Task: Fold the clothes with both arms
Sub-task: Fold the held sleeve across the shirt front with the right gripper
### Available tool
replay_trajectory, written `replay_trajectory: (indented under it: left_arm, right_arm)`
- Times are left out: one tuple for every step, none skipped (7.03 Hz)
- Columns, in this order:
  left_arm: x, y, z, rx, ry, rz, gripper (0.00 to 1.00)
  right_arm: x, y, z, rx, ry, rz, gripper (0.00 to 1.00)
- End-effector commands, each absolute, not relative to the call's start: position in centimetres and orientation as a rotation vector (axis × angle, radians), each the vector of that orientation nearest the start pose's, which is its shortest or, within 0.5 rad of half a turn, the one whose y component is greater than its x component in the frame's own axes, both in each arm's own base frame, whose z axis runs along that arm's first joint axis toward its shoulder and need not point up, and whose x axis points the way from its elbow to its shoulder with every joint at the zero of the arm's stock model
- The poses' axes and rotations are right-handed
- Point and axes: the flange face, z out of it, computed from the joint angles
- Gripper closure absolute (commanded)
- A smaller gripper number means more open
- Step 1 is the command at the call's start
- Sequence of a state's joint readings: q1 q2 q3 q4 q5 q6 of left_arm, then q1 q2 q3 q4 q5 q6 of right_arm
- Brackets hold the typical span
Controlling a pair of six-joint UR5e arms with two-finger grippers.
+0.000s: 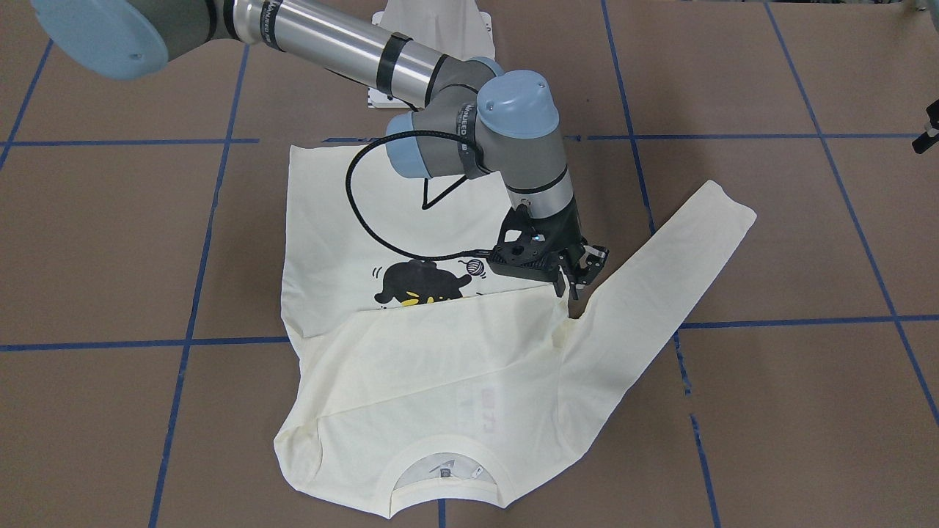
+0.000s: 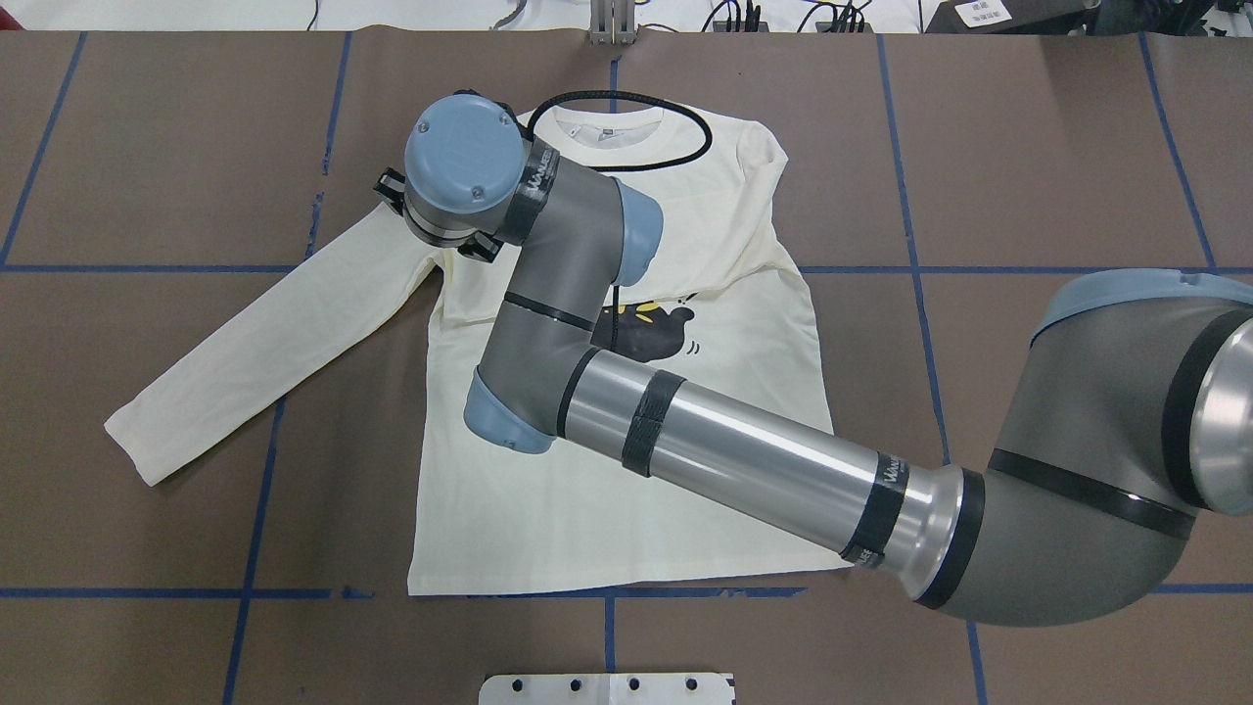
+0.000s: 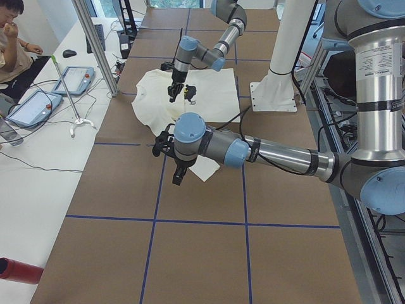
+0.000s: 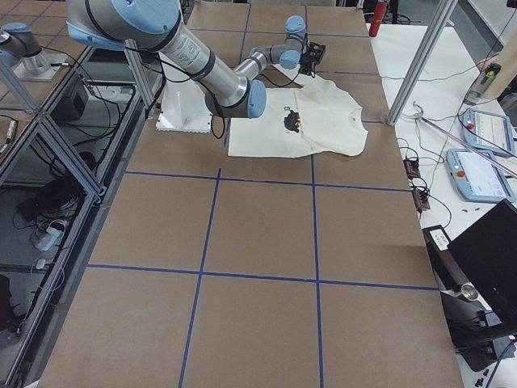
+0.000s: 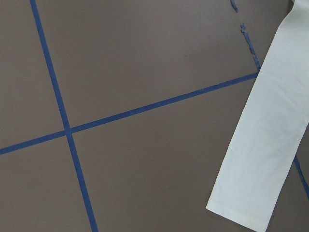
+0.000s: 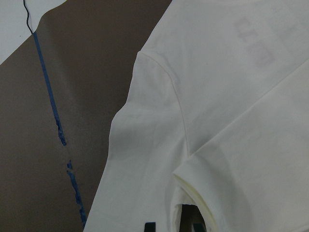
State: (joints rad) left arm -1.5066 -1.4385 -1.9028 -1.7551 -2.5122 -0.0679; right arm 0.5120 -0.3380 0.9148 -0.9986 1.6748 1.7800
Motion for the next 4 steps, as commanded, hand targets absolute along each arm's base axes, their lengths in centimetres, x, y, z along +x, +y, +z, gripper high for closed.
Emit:
replay_trajectory:
  left_arm:
    - [0.4, -44.7, 50.2, 0.268, 1.029, 0.081, 0.0]
    - [3.7, -44.6, 49.5, 0.223, 1.06, 0.023, 0.0]
    - [4.9, -44.9, 51.8, 0.164, 1.072, -0.028, 0.0]
    - [7.4, -44.7, 52.6, 0.125, 1.082, -0.038, 0.0]
  right_arm:
    - [-70.4, -51.2, 3.3, 0.106, -1.181, 0.61, 0.0]
    - [-66.0, -52.4, 2.2, 0.111, -1.244, 0.644, 0.0]
    - [-58.0, -52.9, 8.8, 0.086, -1.269, 0.647, 0.0]
    - [-48.8, -54.7, 16.0, 0.035, -1.263, 0.602, 0.0]
